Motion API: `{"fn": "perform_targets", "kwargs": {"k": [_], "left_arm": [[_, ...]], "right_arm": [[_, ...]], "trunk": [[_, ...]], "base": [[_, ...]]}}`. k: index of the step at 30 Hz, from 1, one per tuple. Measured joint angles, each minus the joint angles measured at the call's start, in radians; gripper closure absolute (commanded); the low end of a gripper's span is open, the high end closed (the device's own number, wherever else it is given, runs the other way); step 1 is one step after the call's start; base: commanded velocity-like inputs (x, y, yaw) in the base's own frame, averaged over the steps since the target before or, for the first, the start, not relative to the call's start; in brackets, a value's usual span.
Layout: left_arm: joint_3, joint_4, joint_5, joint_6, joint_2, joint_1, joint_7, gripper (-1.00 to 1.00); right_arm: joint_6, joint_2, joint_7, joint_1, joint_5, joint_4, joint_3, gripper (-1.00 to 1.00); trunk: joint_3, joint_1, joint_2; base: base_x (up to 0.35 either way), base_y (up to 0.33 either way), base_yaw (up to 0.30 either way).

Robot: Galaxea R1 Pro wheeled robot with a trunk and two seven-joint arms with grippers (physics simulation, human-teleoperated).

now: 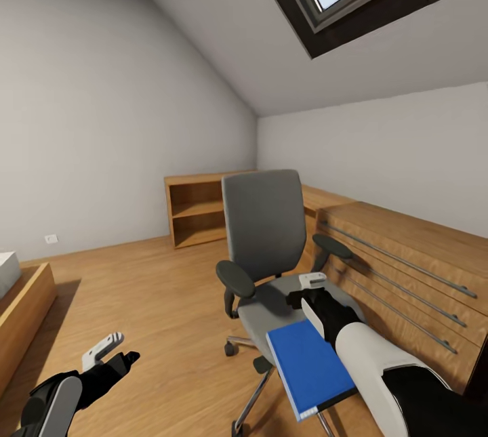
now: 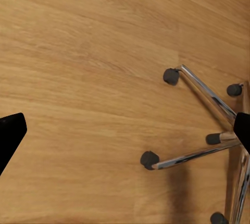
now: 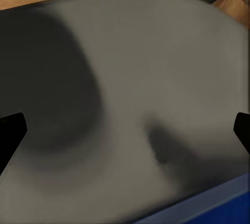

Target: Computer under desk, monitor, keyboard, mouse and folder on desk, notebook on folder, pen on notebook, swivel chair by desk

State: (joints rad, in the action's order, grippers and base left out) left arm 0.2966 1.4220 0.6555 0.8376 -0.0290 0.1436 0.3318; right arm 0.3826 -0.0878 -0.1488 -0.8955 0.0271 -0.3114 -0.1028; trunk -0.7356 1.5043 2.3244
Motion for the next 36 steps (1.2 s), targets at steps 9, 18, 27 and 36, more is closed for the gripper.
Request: {"fn": "perform_targets", "kwargs": {"k": [9, 18, 27, 36], "left_arm": [[0.000, -0.005, 0.000, 0.000, 0.000, 0.000, 0.000, -1.00], [0.001, -0.005, -0.001, -0.001, 0.000, 0.000, 0.000, -1.00], [0.001, -0.006, -0.001, -0.003, 0.000, 0.000, 0.001, -1.00], [0.001, -0.006, 0.000, -0.003, 0.000, 0.000, 0.002, -1.00]], "right_arm": [[0.001, 0.000, 0.000, 0.000, -0.001, -0.009, 0.000, -1.00], [0.003, -0.004, -0.001, 0.000, -0.002, -0.022, 0.000, -1.00], [0.055, -0.004, -0.001, 0.017, -0.001, -0.162, -0.001, -1.00], [0.189, -0.003, -0.001, 0.132, -0.001, -0.429, -0.003, -1.00]], "trunk": [[0.013, 0.000, 0.000], [0.027, 0.000, 0.000], [0.039, 0.000, 0.000], [0.043, 0.000, 0.000]], "base": [[0.000, 0.000, 0.000], [0.000, 0.000, 0.000], [0.000, 0.000, 0.000], [0.000, 0.000, 0.000]]}}
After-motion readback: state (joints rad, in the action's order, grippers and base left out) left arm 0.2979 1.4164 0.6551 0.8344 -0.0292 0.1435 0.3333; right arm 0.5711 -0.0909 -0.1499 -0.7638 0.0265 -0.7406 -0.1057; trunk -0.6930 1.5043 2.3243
